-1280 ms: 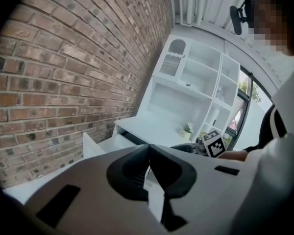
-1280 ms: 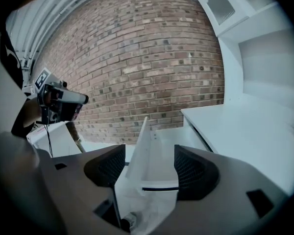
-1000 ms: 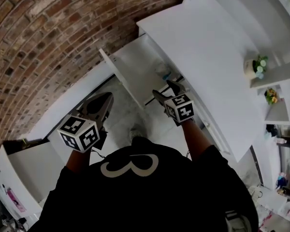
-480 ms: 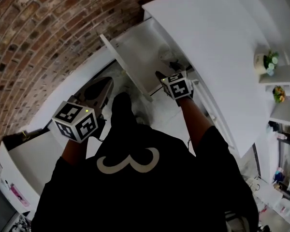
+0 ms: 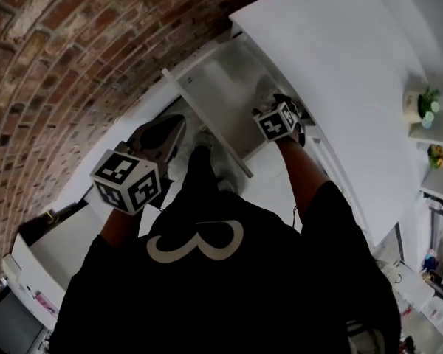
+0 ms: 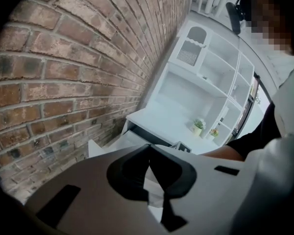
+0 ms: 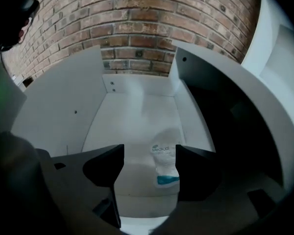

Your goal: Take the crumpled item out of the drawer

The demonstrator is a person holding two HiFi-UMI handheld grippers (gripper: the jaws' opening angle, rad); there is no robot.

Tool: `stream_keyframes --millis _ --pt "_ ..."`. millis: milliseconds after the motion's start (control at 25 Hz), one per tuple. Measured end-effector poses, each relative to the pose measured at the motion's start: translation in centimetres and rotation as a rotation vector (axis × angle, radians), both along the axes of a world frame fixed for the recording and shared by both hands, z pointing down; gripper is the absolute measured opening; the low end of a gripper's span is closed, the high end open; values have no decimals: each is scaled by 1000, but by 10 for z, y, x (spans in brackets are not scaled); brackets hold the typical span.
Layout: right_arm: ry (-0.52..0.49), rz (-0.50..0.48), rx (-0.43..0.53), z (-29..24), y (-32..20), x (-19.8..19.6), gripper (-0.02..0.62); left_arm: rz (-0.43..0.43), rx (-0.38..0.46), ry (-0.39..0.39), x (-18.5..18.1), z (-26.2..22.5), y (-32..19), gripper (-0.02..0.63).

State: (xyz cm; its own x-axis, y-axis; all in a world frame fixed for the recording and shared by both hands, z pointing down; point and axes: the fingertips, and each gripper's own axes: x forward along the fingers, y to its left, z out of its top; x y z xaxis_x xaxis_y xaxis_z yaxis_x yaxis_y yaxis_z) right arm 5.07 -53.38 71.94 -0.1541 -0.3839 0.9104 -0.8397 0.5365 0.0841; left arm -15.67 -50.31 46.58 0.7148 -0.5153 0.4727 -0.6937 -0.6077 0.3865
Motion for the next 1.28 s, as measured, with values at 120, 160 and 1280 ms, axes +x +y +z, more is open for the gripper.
stream_keyframes --millis 120,160,1280 --pt "45 10 -38 16 -11 7 321 -10 -15 -7 -8 4 -20 2" --pt "65 10 -50 21 -13 10 321 -15 -22 -10 -10 6 -26 2" --pt "173 16 -240 75 -26 34 195 -43 -182 -40 -28 42 -74 2"
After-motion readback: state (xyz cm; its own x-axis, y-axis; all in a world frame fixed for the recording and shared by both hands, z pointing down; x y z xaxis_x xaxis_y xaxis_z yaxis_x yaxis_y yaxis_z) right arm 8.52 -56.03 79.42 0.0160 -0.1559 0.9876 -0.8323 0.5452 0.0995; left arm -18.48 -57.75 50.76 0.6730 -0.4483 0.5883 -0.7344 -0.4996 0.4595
